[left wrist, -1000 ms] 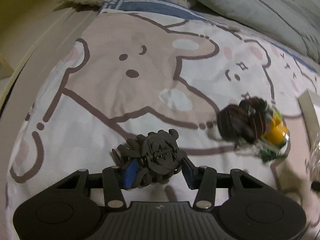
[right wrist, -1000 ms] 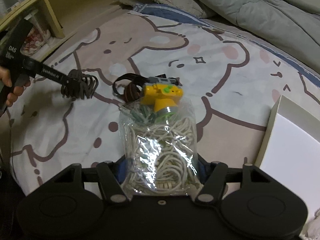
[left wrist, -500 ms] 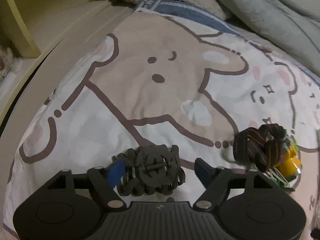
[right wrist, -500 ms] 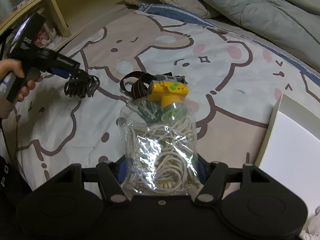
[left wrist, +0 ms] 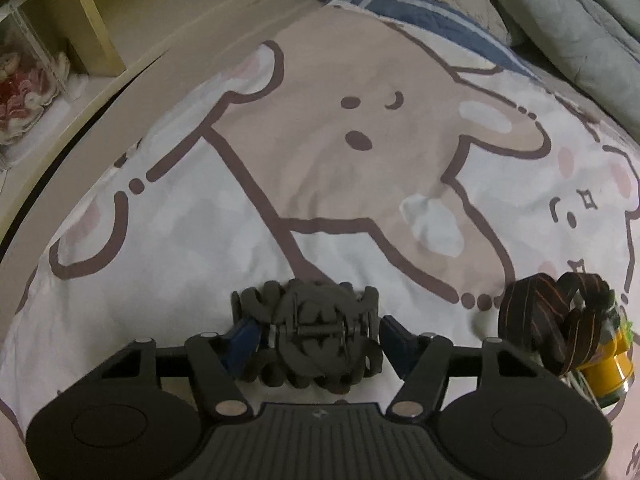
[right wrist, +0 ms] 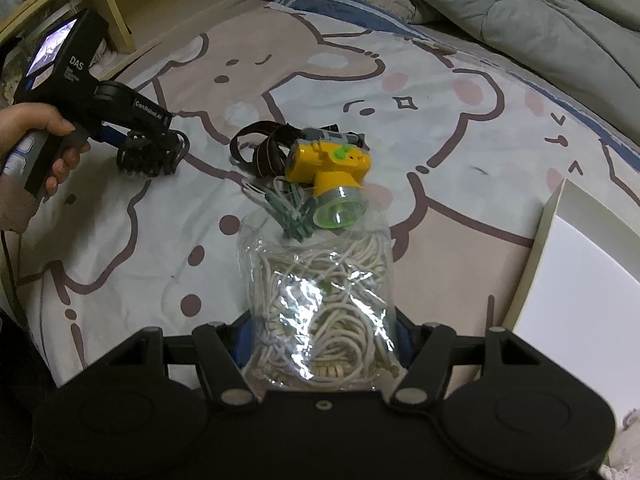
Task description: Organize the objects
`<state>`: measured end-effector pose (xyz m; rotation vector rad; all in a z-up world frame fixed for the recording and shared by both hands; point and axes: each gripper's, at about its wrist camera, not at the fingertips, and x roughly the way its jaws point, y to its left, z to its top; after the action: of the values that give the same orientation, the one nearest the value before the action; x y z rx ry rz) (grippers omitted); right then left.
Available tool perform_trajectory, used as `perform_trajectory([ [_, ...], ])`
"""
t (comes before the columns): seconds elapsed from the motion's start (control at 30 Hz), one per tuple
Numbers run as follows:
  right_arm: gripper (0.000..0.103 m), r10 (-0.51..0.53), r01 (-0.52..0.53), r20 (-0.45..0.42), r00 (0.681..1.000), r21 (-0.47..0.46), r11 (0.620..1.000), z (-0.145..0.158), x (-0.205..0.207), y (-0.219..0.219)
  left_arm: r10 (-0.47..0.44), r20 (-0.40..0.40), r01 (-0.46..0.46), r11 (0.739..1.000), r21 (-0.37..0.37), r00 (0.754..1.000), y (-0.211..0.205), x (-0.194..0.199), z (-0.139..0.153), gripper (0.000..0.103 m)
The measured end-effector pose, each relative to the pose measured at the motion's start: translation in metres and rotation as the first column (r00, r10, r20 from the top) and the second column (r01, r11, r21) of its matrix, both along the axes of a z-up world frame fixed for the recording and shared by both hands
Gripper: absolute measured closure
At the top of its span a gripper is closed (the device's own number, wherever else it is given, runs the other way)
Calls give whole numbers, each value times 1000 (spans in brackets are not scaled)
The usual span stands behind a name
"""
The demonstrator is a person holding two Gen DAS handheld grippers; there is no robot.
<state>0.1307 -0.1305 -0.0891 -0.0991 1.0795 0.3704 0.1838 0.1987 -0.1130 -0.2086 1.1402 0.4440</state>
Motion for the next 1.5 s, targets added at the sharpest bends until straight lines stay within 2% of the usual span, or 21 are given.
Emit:
perform_trajectory([
  [0.17,37,-21,20,22,1000,17,1000,5,0,-4,9,42,-7,999,-35,999,4,-3,8,38],
  [0.37,37,-78,76,69,995,45,996,16,2,-16,7,135,2,998,-68,991,7,-8,34,39],
  [0.43,37,-101,96,90,991,56,994,21,3,-20,-7,169,17,998,-58,986,6,-9,45,52],
  [0.57,37,-138,130,131,982,70,989,31,1,-28,-31,213,51,995,-91,976,4,-10,60,52],
  [0.97,37,-235,216,185,954,117,969,44,-1,-50,-126,303,163,982,-99,945,-26,-11,88,52],
  [1.27,37,-331,300,250,910,155,941,62,-12,-89,-219,365,281,951,-126,905,-75,-6,108,52],
  [1.5,37,-434,400,281,856,173,900,71,-24,-134,-292,402,377,914,-150,868,-122,1,114,52],
])
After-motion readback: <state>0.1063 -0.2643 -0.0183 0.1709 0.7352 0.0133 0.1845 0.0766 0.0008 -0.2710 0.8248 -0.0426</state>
